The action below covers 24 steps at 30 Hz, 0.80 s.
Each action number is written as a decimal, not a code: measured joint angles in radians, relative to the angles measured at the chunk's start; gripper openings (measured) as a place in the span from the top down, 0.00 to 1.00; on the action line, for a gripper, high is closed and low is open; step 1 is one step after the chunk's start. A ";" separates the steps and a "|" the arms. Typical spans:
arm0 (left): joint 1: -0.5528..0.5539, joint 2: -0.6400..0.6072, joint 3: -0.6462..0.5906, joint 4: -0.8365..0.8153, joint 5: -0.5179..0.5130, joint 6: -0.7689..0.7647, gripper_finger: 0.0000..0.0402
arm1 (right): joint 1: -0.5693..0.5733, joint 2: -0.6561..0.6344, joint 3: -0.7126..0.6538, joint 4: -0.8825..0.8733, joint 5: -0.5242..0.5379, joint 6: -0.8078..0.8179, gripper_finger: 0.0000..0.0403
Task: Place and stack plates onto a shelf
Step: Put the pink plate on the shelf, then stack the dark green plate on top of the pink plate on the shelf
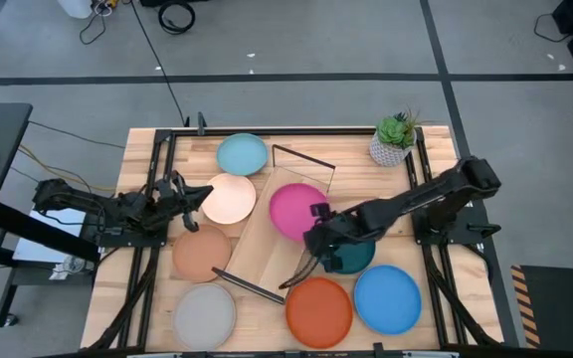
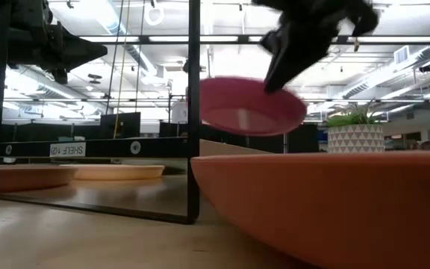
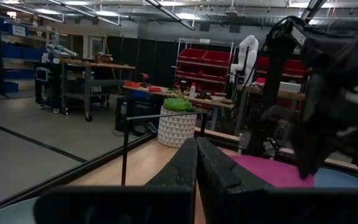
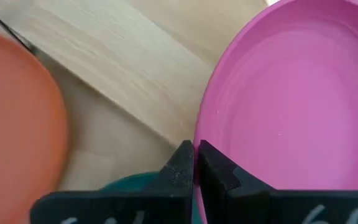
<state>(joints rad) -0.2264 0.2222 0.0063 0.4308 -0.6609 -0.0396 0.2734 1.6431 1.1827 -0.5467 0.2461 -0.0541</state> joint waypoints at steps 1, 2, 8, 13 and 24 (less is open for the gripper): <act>0.000 0.000 0.000 0.002 0.000 0.000 0.98 | -0.015 0.020 0.000 0.015 0.001 -0.030 0.96; 0.000 0.000 0.000 0.002 0.000 0.000 0.98 | -0.034 0.038 0.000 0.029 0.002 -0.054 0.96; 0.000 0.000 0.000 -0.002 0.000 0.000 0.98 | -0.140 0.125 0.000 0.064 0.052 -0.107 0.93; 0.000 0.000 0.000 -0.002 0.000 0.000 0.98 | -0.190 0.141 0.000 0.053 0.018 -0.082 0.89; 0.000 0.000 0.000 -0.001 0.000 0.000 0.98 | -0.137 0.044 0.050 -0.023 0.047 -0.017 0.74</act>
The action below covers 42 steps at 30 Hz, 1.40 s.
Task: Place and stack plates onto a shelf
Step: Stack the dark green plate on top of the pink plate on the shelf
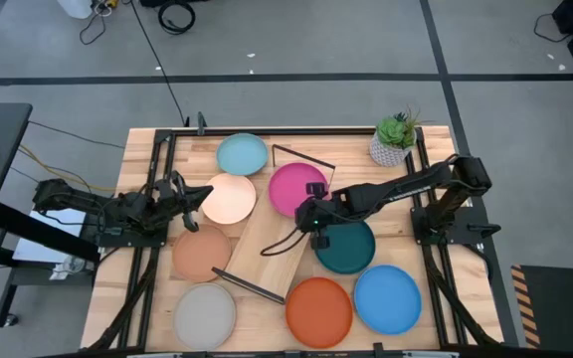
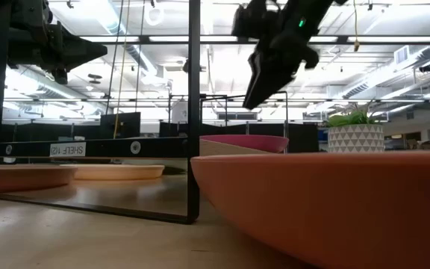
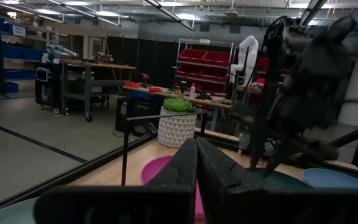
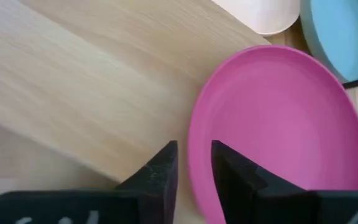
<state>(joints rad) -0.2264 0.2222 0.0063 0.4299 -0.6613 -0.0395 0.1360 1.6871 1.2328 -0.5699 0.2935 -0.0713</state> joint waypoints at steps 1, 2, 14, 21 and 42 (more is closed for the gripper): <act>0.000 0.000 0.000 -0.001 0.000 0.000 0.98 | 0.012 -0.007 0.008 -0.018 -0.007 0.031 0.72; 0.000 0.000 0.000 0.002 0.000 0.000 0.98 | 0.027 -0.010 0.012 -0.030 -0.020 0.065 0.71; 0.000 0.000 0.000 0.003 0.000 0.000 0.98 | 0.190 0.040 0.010 -0.189 -0.240 0.416 0.59; 0.000 0.000 0.000 -0.001 0.000 0.000 0.98 | 0.300 0.080 0.009 -0.252 -0.232 0.516 0.58; 0.000 0.000 0.000 -0.001 0.000 0.000 0.98 | 0.358 0.220 0.009 -0.365 -0.182 0.585 0.67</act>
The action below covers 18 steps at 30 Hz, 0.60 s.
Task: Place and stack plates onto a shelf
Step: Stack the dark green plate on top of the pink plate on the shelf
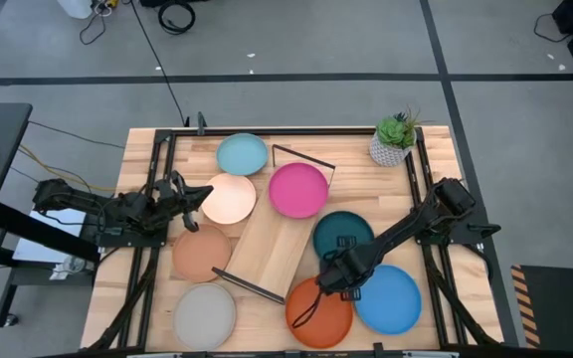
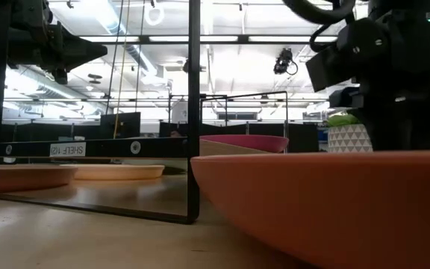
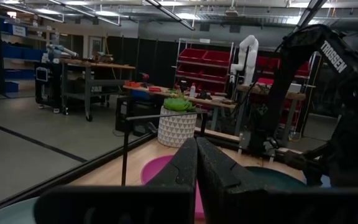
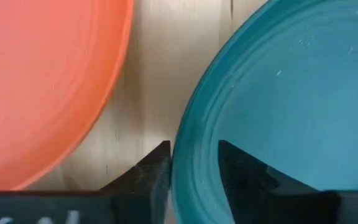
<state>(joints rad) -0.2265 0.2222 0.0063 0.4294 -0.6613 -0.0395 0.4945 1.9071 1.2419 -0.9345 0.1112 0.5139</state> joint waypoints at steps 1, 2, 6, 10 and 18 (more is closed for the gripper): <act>0.000 0.000 0.000 0.000 0.000 0.000 0.98 | 0.000 -0.001 0.000 -0.007 0.000 0.001 0.70; 0.000 0.000 0.000 0.001 0.000 0.000 0.98 | 0.000 -0.001 0.000 -0.013 0.000 0.001 0.74; 0.000 0.000 0.000 0.001 0.000 0.000 0.98 | -0.002 0.000 0.000 -0.026 -0.008 -0.009 0.90; 0.000 0.000 0.000 0.001 0.000 0.000 0.98 | -0.017 -0.003 0.016 -0.112 -0.055 -0.025 0.96; 0.000 0.000 0.000 0.002 0.000 0.000 0.98 | -0.040 -0.003 0.215 -0.537 -0.089 -0.033 0.97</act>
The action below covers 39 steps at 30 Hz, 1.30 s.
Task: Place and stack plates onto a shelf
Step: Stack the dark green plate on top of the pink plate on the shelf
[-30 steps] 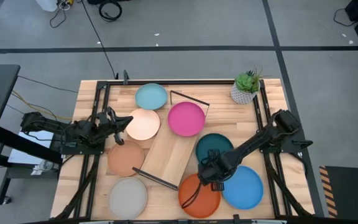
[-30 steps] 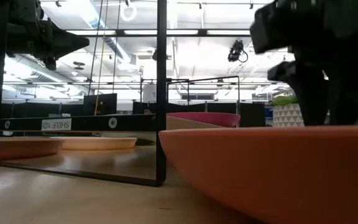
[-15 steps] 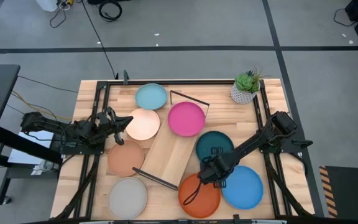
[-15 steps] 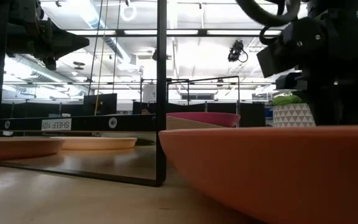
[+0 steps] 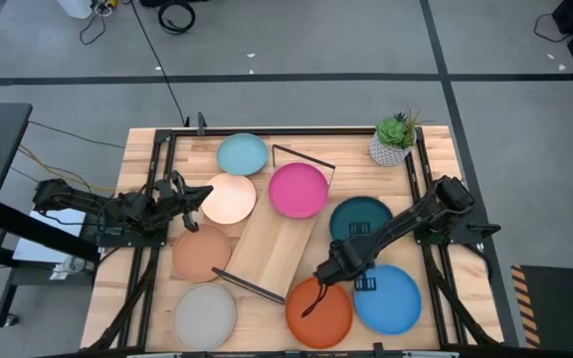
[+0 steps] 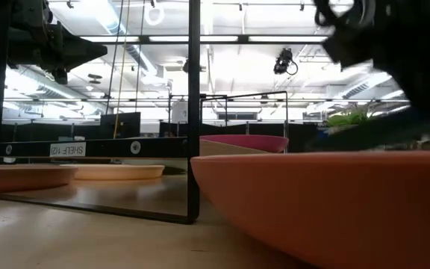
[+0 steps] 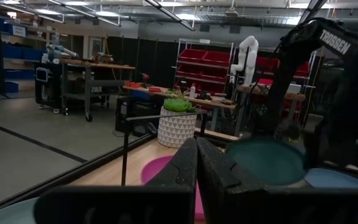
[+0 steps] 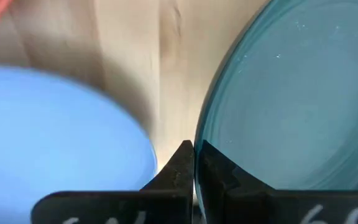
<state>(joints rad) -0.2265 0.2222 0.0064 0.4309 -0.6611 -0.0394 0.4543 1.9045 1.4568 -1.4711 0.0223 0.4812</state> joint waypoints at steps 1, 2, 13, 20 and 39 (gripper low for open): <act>0.000 0.000 0.000 -0.001 0.000 0.000 0.98 | 0.002 0.000 0.034 -0.044 0.004 0.013 0.97; 0.000 0.000 0.000 -0.001 0.000 0.000 0.98 | 0.002 0.000 0.068 -0.079 0.012 0.024 0.97; 0.000 0.000 0.000 -0.001 0.000 0.000 0.98 | -0.022 -0.004 0.230 0.101 0.292 -0.280 0.96; 0.000 0.000 0.000 -0.001 0.000 0.000 0.98 | -0.153 0.003 0.223 0.295 0.320 -0.544 0.95; 0.000 0.000 0.000 -0.002 0.000 0.000 0.98 | -0.341 0.008 0.074 0.501 0.271 -0.607 0.86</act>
<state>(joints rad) -0.2268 0.2222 0.0063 0.4294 -0.6613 -0.0395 0.1135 1.9125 1.5313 -0.9705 0.2937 -0.1258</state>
